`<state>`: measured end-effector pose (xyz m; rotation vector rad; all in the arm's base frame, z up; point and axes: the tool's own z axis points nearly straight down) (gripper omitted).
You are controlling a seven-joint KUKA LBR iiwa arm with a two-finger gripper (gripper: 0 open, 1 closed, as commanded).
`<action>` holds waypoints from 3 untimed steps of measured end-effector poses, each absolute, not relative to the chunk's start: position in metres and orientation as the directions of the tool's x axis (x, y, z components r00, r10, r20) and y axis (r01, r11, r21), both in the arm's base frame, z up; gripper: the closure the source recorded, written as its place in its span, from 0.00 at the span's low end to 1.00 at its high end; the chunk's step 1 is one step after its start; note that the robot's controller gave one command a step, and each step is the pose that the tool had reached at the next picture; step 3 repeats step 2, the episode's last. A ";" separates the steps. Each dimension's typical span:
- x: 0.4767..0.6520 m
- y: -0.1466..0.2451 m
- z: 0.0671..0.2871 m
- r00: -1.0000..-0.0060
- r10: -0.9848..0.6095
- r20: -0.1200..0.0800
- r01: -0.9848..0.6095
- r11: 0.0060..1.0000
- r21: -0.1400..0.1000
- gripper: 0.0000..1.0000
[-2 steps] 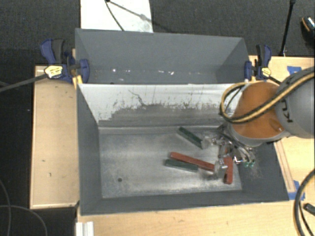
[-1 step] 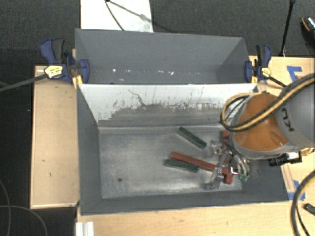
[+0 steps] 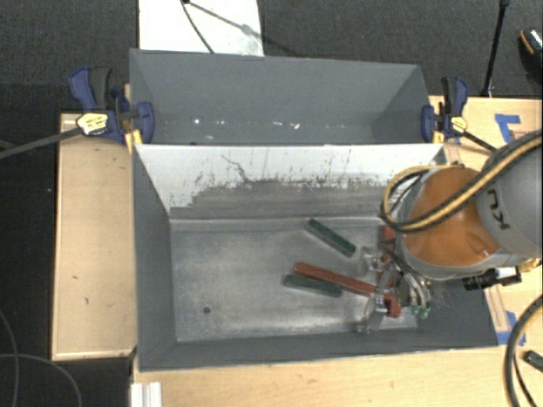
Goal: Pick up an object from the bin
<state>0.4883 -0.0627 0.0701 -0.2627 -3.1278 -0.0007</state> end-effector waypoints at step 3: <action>0.498 -0.102 0.203 -1.000 -0.003 -0.010 -0.003 1.000 -0.003 1.00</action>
Offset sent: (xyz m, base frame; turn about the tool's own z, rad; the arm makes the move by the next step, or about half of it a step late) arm 0.0000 0.0000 0.0000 0.0000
